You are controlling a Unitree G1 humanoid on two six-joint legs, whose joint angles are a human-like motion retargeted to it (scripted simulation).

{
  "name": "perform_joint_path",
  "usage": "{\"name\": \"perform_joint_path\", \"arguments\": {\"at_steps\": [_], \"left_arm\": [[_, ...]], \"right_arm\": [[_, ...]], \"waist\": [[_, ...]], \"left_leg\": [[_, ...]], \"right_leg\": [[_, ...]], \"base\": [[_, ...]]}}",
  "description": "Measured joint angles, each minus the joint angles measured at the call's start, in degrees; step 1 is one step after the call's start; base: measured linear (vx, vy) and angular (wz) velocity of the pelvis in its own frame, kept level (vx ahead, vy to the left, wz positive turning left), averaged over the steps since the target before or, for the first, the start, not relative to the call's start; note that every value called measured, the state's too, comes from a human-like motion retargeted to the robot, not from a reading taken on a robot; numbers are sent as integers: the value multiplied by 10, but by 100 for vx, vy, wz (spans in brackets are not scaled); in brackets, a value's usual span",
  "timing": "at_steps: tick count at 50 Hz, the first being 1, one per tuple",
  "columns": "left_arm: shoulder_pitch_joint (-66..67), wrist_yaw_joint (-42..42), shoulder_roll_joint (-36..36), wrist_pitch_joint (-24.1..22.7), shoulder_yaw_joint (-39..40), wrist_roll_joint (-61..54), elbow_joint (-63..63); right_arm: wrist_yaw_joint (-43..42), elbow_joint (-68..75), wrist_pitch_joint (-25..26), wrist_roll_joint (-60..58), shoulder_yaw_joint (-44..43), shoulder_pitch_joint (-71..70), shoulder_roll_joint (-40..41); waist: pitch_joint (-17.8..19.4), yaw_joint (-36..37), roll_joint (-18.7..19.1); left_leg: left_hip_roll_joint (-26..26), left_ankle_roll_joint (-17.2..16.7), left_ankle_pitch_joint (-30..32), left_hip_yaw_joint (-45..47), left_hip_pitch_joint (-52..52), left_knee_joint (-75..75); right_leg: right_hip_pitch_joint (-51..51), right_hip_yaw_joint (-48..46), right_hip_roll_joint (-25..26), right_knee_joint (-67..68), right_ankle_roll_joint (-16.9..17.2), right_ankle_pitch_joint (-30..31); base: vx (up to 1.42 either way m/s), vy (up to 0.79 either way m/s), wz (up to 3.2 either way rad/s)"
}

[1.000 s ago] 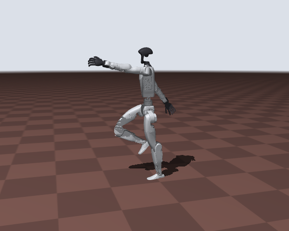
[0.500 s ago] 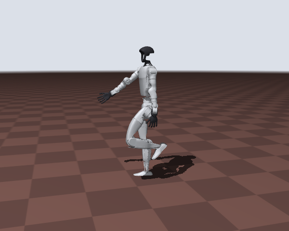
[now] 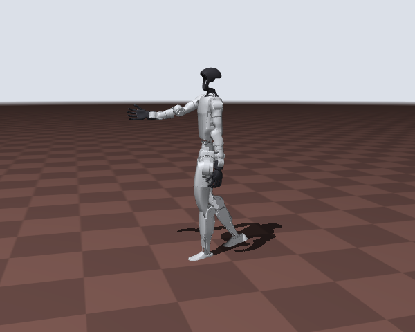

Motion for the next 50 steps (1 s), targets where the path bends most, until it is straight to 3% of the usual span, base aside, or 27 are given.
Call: {"name": "perform_joint_path", "arguments": {"at_steps": [4, 7, 10, 13, 17, 23, 25, 28, 30, 32, 35, 37, 39, 42, 46, 50], "left_arm": [[-275, 10, 5, 42, 13, 136, -34], [-505, 19, 19, 75, 13, 194, -60], [-702, 31, 40, 90, -18, 199, -82], [-839, 43, 81, 84, -71, 153, -109], [-963, 34, 151, 86, -125, 164, -111], [-1023, 28, 172, 74, -159, 160, -82], [-993, 28, 157, 61, -149, 147, -79], [-894, 42, 114, 42, -103, 129, -93], [-804, 63, 75, 38, -66, 116, -109], [-691, 64, 41, 40, -40, 141, -111], [-475, 26, 10, 45, -34, 212, -72], [-317, -44, 9, 52, -35, 239, -33], [-168, -78, 17, 35, -31, 237, -3], [38, -108, 53, 7, -13, 196, 5], [258, -171, 121, 9, 22, 108, -7], [378, -229, 156, 77, 62, 80, -2]], "right_arm": [[113, 70, 72, -153, 42, 291, 15], [202, 168, 133, -231, 81, 476, 2], [267, 208, 157, -218, 83, 662, -13], [327, 204, 161, -163, 71, 830, -41], [365, 220, 171, -144, 37, 985, -90], [361, 220, 171, -98, -42, 1058, -106], [361, 220, 162, -80, -42, 1036, -93], [331, 220, 159, -61, -36, 962, -68], [286, 220, 173, -54, -41, 888, -53], [242, 220, 180, -55, -37, 790, -40], [190, 220, 147, 22, 12, 607, -31], [171, 211, 131, -2, -5, 475, -44], [142, 187, 109, -33, -35, 346, -69], [95, 161, 68, 18, -23, 161, -118], [65, 144, 27, 128, 47, -62, -212], [44, 158, 84, 116, 115, -262, -295]], "waist": [[-43, -97, 23], [-19, -154, 34], [0, -206, 47], [0, -246, 68], [-4, -287, 78], [-22, -285, 62], [-26, -278, 56], [-11, -265, 42], [18, -242, 25], [38, -182, 0], [60, -85, -47], [23, -70, -72], [-18, -49, -80], [-23, 21, -104], [-11, 89, -122], [-2, 103, -128]], "left_leg": [[3, 1, -13, -81, -28, 0], [-2, -2, -31, -139, -11, 0], [-3, 6, -38, -188, 5, 0], [5, 15, -46, -209, 15, 0], [9, 16, -55, -215, 34, 0], [2, 3, -67, -224, 59, 0], [-1, 0, -73, -235, 70, 0], [-10, 0, -83, -264, 109, 4], [-19, 8, -90, -282, 149, 20], [-39, 30, -80, -276, 171, 55], [-65, 54, -81, -220, 131, 231], [-23, 62, -173, -177, -49, 554], [37, 97, -257, -157, -211, 815], [76, 133, -330, -148, -350, 1042], [88, 135, -353, -162, -492, 1165], [98, 157, -348, -152, -575, 1136]], "right_leg": [[-271, -97, -33, 495, -47, 1], [-402, -116, -72, 759, -66, -57], [-509, -104, -84, 917, -65, -94], [-607, -90, -86, 984, -74, -112], [-685, -76, -78, 969, -92, -140], [-666, -63, -60, 723, -74, -133], [-608, -67, -60, 573, -55, -129], [-431, -105, -73, 254, -25, -106], [-268, -133, -68, -5, 2, -30], [-173, -122, -66, -145, 31, 47], [-115, -66, -94, -179, 46, 81], [-143, -56, -111, -172, 38, 77], [-179, -51, -106, -168, 33, 69], [-184, -33, -111, -171, 32, 55], [-161, -47, -111, -185, 24, 42], [-129, -97, -103, -200, 23, 34]], "base": [[34, 21, 183], [42, 13, 185], [45, 8, 139], [46, 4, 52], [46, -4, 8], [45, -9, 5], [47, -10, 50], [52, -13, 82], [57, -21, 37], [53, -28, -92], [44, -27, -153], [31, -18, -32], [33, -9, -13], [41, -3, -55], [42, 1, 17], [39, 4, 99]]}}
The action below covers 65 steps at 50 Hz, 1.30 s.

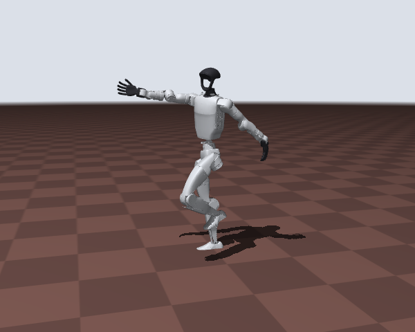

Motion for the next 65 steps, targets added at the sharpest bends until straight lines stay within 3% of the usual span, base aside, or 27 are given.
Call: {"name": "perform_joint_path", "arguments": {"at_steps": [5, 8, 10, 12, 15, 18, 21, 25, 31, 34, 37, 40, 42, 45, 47, 50, 51, 52, 54, 57, 60, 65], "left_arm": [[16, -32, -30, 85, 20, 13, -11], [-42, 5, -74, 106, 20, 17, -10], [-110, 82, -103, 87, 26, -25, -2], [-195, 150, -126, 52, 26, -103, 6], [-353, 207, -149, 6, 18, -145, 12], [-560, 215, -138, -19, 12, -63, -8], [-814, 229, -117, 5, 8, 57, -37], [-1138, 259, -107, 40, -63, 117, -60], [-1456, 272, -64, 33, -200, 70, -79], [-1542, 256, -39, 30, -254, 71, -56], [-1571, 237, -33, 24, -286, 86, -33], [-1533, 239, -45, 5, -283, 76, -25], [-1463, 257, -68, -9, -263, 53, -40], [-1327, 280, -126, -13, -218, 29, -76], [-1205, 268, -170, -15, -197, 60, -96], [-968, 228, -204, -27, -194, 183, -81], [-880, 189, -199, -16, -194, 218, -63], [-794, 158, -192, -11, -194, 236, -45], [-630, 137, -169, -21, -195, 202, -10], [-400, 122, -118, -47, -204, 149, 4], [-197, 75, -47, -63, -215, 101, -24], [25, 27, 56, -47, -137, 62, -23]], "right_arm": [[-31, 39, 88, -19, 73, -155, -12], [-29, 51, 112, -29, 65, -169, 21], [-43, 38, 92, -14, 42, -138, 52], [-59, 7, 56, -13, -7, -65, 87], [-33, -62, 7, -37, -81, 120, 156], [60, -94, -13, -92, -92, 354, 193], [149, -58, 46, -234, -114, 561, 203], [232, 5, 102, -333, -116, 818, 263], [326, 15, 122, -282, 13, 1125, 392], [359, 7, 130, -289, 26, 1217, 418], [374, 14, 129, -303, 29, 1244, 426], [354, 31, 114, -305, 41, 1210, 414], [323, 52, 105, -307, 43, 1154, 398], [277, 62, 121, -327, 36, 1051, 364], [256, 62, 125, -319, 26, 964, 333], [200, 62, 83, -203, 13, 810, 265], [184, 61, 78, -194, -15, 745, 233], [163, 55, 71, -188, -50, 680, 200], [104, 21, 45, -172, -134, 544, 135], [45, -35, -13, -29, -161, 340, 69], [26, -70, -73, 123, -79, 161, 4], [16, -54, -83, 135, 70, -90, -102]], "waist": [[-20, -13, -6], [-16, -20, -5], [15, -14, 22], [15, -38, 69], [6, -111, 118], [0, -179, 161], [-5, -228, 174], [19, -313, 188], [39, -388, 211], [41, -400, 209], [36, -392, 204], [24, -378, 198], [26, -369, 191], [48, -333, 155], [58, -269, 137], [70, -182, 105], [49, -182, 92], [24, -184, 84], [-26, -192, 83], [-31, -159, 64], [-28, -105, 39], [-26, -41, 25]], "left_leg": [[33, 20, 18, 108, 64, -267], [-11, -23, 65, 251, 246, -623], [-83, -70, 166, 363, 423, -935], [-105, -115, 267, 402, 507, -1093], [-104, -168, 319, 344, 554, -1136], [-93, -182, 318, 246, 573, -1136], [-98, -198, 301, 150, 559, -1136], [-102, -195, 292, 7, 572, -1136], [-91, -156, 285, -110, 606, -1136], [-90, -142, 282, -142, 627, -1136], [-90, -142, 283, -168, 642, -1136], [-92, -147, 281, -201, 654, -1136], [-99, -148, 274, -232, 676, -1135], [-136, -139, 260, -281, 730, -1126], [-160, -127, 265, -288, 747, -1100], [-202, -114, 278, -247, 708, -953], [-201, -125, 243, -205, 606, -787], [-190, -130, 210, -166, 499, -623], [-130, -108, 145, -105, 305, -343], [-69, -58, 61, -44, 177, -108], [-36, -30, 21, -10, 98, 2], [-4, -14, 10, 2, 30, -12]], "right_leg": [[0, -30, 14, 24, 9, -15], [20, -29, 9, 46, 29, -19], [74, -19, 17, 60, 46, -29], [107, -22, 50, 84, 35, -41], [117, -64, 66, 175, -6, -18], [5, -85, 49, 480, -56, -22], [-167, -52, 25, 798, -73, -76], [-298, -30, 6, 1039, -81, -134], [-439, 16, 24, 1112, -109, -185], [-470, 30, 41, 1044, -117, -197], [-467, 44, 76, 900, -102, -180], [-410, 60, 108, 671, -71, -152], [-316, 56, 107, 458, -50, -117], [-134, 46, 82, 135, -18, -8], [-70, 55, 73, 49, -12, 51], [-15, 80, 42, 29, -9, 65], [-30, 76, 28, 34, -11, 61], [-52, 71, 19, 39, -14, 56], [-102, 59, 21, 48, -21, 45], [-104, 69, 16, 51, -18, 22], [-92, 75, 7, 38, -9, 14], [-62, 46, 5, 20, 7, 5]], "base": [[39, 6, 68], [49, 15, -4], [57, 26, -40], [52, 32, 39], [42, 34, 178], [32, 29, 265], [30, 15, 287], [39, 8, 324], [42, -2, 186], [43, -9, 98], [41, -10, 72], [41, -9, 95], [45, -9, 140], [51, -13, 116], [47, -17, -9], [39, -18, -49], [25, -16, 33], [17, -12, 96], [23, -7, 71], [37, -3, -26], [40, 0, -22], [40, 5, 39]]}}
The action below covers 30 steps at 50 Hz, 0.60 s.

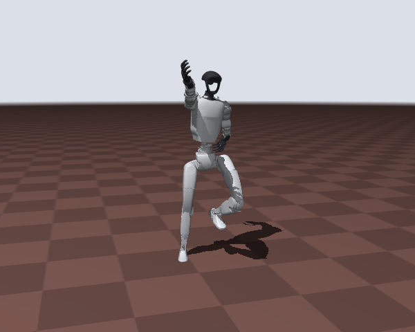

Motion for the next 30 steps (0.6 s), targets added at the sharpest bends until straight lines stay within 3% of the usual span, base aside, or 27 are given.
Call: {"name": "perform_joint_path", "arguments": {"at_steps": [4, 7, 8, 10, 12, 15, 18, 20, 23, 25, 30], "left_arm": [[58, -16, -8, 31, 52, -51, 2], [23, -4, -64, 55, 46, -85, -3], [-4, 17, -87, 55, 46, -91, -3], [-78, 83, -131, 33, 55, -119, 1], [-176, 135, -171, 23, 63, -163, 7], [-360, 204, -216, 12, 54, -166, 18], [-590, 226, -235, 23, 36, -42, 7], [-756, 218, -242, 50, 48, 75, -16], [-998, 198, -259, 87, 56, 177, -53], [-1141, 204, -265, 104, 37, 170, -76], [-1401, 257, -213, 113, -49, 66, -116]], "right_arm": [[2, 40, 10, 14, 84, -128, 1], [3, 58, 20, 18, 78, -143, 38], [1, 53, 19, 19, 59, -125, 53], [-19, 18, -2, 24, 0, -59, 83], [-42, -33, -7, -9, -83, 46, 118], [-48, -124, -3, -75, -195, 267, 191], [25, -126, 52, -205, -240, 500, 239], [95, -65, 112, -346, -251, 630, 257], [199, 27, 170, -530, -222, 818, 307], [249, 60, 187, -579, -176, 937, 356], [302, 58, 202, -526, -44, 1181, 464]], "waist": [[3, -4, -1], [11, -20, -2], [24, -18, 0], [49, -15, 31], [45, -40, 68], [38, -102, 102], [30, -150, 130], [25, -176, 138], [33, -230, 153], [36, -264, 163], [34, -316, 179]], "left_leg": [[14, 1, 7, 42, 54, -200], [0, -17, 30, 157, 206, -516], [-27, -38, 62, 214, 291, -676], [-82, -81, 184, 308, 450, -980], [-93, -124, 279, 321, 504, -1098], [-92, -164, 313, 252, 532, -1124], [-82, -171, 305, 166, 538, -1124], [-83, -177, 293, 113, 534, -1124], [-87, -179, 278, 20, 548, -1124], [-89, -171, 276, -35, 554, -1124], [-94, -135, 270, -116, 569, -1124]], "right_leg": [[15, -28, -3, 20, 7, -16], [36, -37, -17, 35, 23, -17], [54, -33, -23, 40, 34, -17], [104, -27, -10, 49, 46, -25], [125, -40, 14, 70, 29, -34], [125, -74, 24, 159, -21, -31], [-3, -64, 25, 477, -79, -100], [-104, -51, 19, 692, -94, -148], [-197, -58, 2, 914, -109, -191], [-258, -53, -3, 1019, -117, -204], [-402, -6, 30, 1121, -139, -226]], "base": [[39, 12, 60], [44, 19, 23], [51, 28, -28], [51, 34, -28], [40, 37, 63], [31, 37, 175], [26, 31, 232], [30, 20, 254], [39, 15, 292], [40, 11, 256], [42, 3, 145]]}}
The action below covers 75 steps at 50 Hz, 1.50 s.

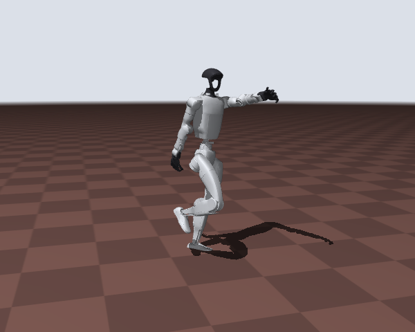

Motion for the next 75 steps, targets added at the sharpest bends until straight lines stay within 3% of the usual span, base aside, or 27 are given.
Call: {"name": "perform_joint_path", "arguments": {"at_steps": [5, 8, 11, 13, 15, 17, 20, 22, 24, 28, 30, 34, 37, 40, 43, 45, 47, 50, 51, 55, 57, 62, 65, 69, 72, 75], "left_arm": [[-137, -39, 63, -28, -70, -4, 21], [-157, -52, 64, -42, -84, 3, 37], [-111, -52, 40, -67, -75, -21, 30], [-40, -38, 11, -81, -57, -54, 2], [53, -17, -26, -84, -33, -82, -32], [175, -23, -65, -86, -18, -65, -48], [398, -64, -89, -84, 2, 55, -4], [547, -121, -68, -66, 21, 100, 63], [690, -136, -35, -75, 34, 85, 128], [964, -180, 26, -108, 29, -26, 155], [1084, -216, 52, -118, 14, -63, 134], [1266, -267, 109, -102, 26, -68, 116], [1354, -283, 125, -80, 67, -93, 124], [1390, -292, 98, -55, 84, -136, 122], [1346, -268, 47, -36, 91, -157, 119], [1281, -202, 17, -55, 106, -196, 122], [1194, -142, -4, -77, 123, -252, 129], [1031, -64, -19, -101, 135, -286, 142], [968, -49, -17, -100, 139, -266, 141], [672, -39, 4, -51, 193, -115, 113], [520, -48, 16, -24, 209, -51, 95], [211, -26, 64, -22, 135, -86, 53], [94, -33, 115, -30, 93, -113, 43], [1, -53, 167, -35, 48, -94, 61], [-9, -63, 169, -54, 26, -101, 72], [43, -69, 145, -77, 33, -118, 69]], "right_arm": [[66, -8, 1, 36, 35, 132, 29], [78, 8, -2, 45, 37, 135, 31], [57, 31, -11, 51, 44, 85, 24], [26, 50, -12, 43, 38, 23, 14], [-11, 59, 0, 23, 21, -53, -5], [-46, 59, 1, 32, 9, -136, -32], [-115, 59, -31, 141, 13, -278, -88], [-162, 54, -41, 126, -43, -398, -141], [-209, 28, -65, 133, -109, -525, -191], [-266, -28, -137, 320, -126, -792, -257], [-283, -47, -170, 418, -96, -914, -289], [-294, -45, -181, 483, -32, -1112, -351], [-298, -22, -174, 497, 18, -1220, -368], [-298, 2, -167, 516, 43, -1283, -350], [-291, 7, -160, 515, 18, -1277, -309], [-307, -10, -176, 515, -16, -1231, -278], [-331, -35, -186, 488, -67, -1147, -245], [-342, -76, -185, 429, -127, -955, -180], [-321, -79, -176, 395, -129, -879, -162], [-199, -44, -86, 166, -129, -603, -120], [-141, -18, -48, 64, -129, -477, -104], [-41, 9, -28, 68, -25, -182, -53], [11, 22, -21, 73, 28, -45, -45], [29, 45, -13, 86, -5, 55, -59], [30, 50, -21, 124, -27, 77, -59], [24, 50, -29, 146, -30, 57, -52]], "waist": [[-9, -22, 4], [-15, -15, 1], [-15, -3, -6], [0, 8, -17], [28, 39, -40], [47, 104, -53], [58, 179, -93], [1, 178, -111], [-35, 184, -125], [-27, 227, -155], [-24, 255, -165], [-33, 315, -181], [-38, 337, -195], [-44, 334, -201], [-27, 334, -203], [11, 350, -178], [19, 335, -134], [20, 275, -98], [20, 253, -83], [-7, 187, -61], [-2, 150, -49], [8, 48, -21], [8, -1, -11], [-1, -20, -8], [-14, -14, -7], [-20, -12, -10]], "left_leg": [[2, 1, -5, -48, 20, 0], [1, -3, -11, -82, 33, 0], [-5, -6, -18, -126, 54, 0], [-17, -5, -21, -163, 85, 1], [-42, 6, -20, -196, 127, 8], [-62, 22, -10, -196, 143, 42], [-104, 40, -47, -116, 70, 255], [-78, 33, -138, -34, -147, 583], [-41, 68, -197, 17, -302, 820], [-9, 118, -258, 73, -452, 1076], [10, 127, -271, 86, -506, 1140], [53, 141, -276, 105, -579, 1149], [61, 135, -261, 113, -589, 1054], [69, 123, -245, 136, -540, 864], [58, 95, -205, 242, -369, 501], [10, 68, -90, 314, -189, 173], [3, 37, 22, 320, -103, 24], [5, 7, 63, 262, -53, 0], [10, 5, 60, 238, -40, 0], [8, 5, 42, 161, -50, 0], [7, 1, 32, 121, -41, 0], [14, 2, 11, 34, -13, 0], [18, 15, -2, 14, 10, 0], [18, 13, -8, 14, 26, 0], [18, 5, -8, 14, 35, 0], [14, -2, -9, -3, 51, 1]], "right_leg": [[-51, 16, 52, -115, -3, -13], [-18, 26, 82, -288, 22, 1], [83, 11, 75, -559, 51, 25], [206, -14, 58, -802, 74, 83], [339, -27, 41, -1019, 97, 188], [407, -18, 35, -1099, 108, 251], [463, -4, -5, -1119, 122, 260], [417, -22, -18, -1115, 115, 252], [385, -26, -21, -1108, 112, 240], [395, -16, -35, -1097, 114, 213], [407, -17, -32, -1102, 118, 206], [429, -24, -23, -1123, 130, 203], [440, -29, -25, -1117, 131, 191], [449, -32, -28, -1104, 136, 185], [475, -20, -42, -1085, 157, 187], [530, -3, -39, -1070, 172, 183], [569, -4, -10, -1049, 160, 181], [586, -30, 8, -963, 115, 209], [556, -34, 14, -869, 94, 204], [311, -16, 11, -393, 49, 123], [230, -29, -7, -226, 35, 84], [73, -46, -39, -3, 14, 33], [1, -41, -40, 12, 3, 14], [-59, -40, -22, -103, -6, 4], [-43, -56, 2, -294, 8, 20], [61, -105, 8, -591, 38, 58]], "base": [[43, -4, 83], [44, -6, 102], [46, -6, 139], [51, -8, 161], [53, -13, 99], [48, -17, -16], [40, -20, -16], [26, -17, 89], [32, -11, 50], [45, -5, -16], [47, -4, -7], [48, 0, 3], [48, 7, 11], [49, 10, 10], [57, 17, -37], [65, 29, -78], [59, 35, 13], [51, 34, 143], [44, 32, 199], [38, 21, 183], [46, 13, 189], [50, 7, 155], [51, -3, 66], [48, -8, -2], [49, -10, -4], [53, -10, 56]]}}
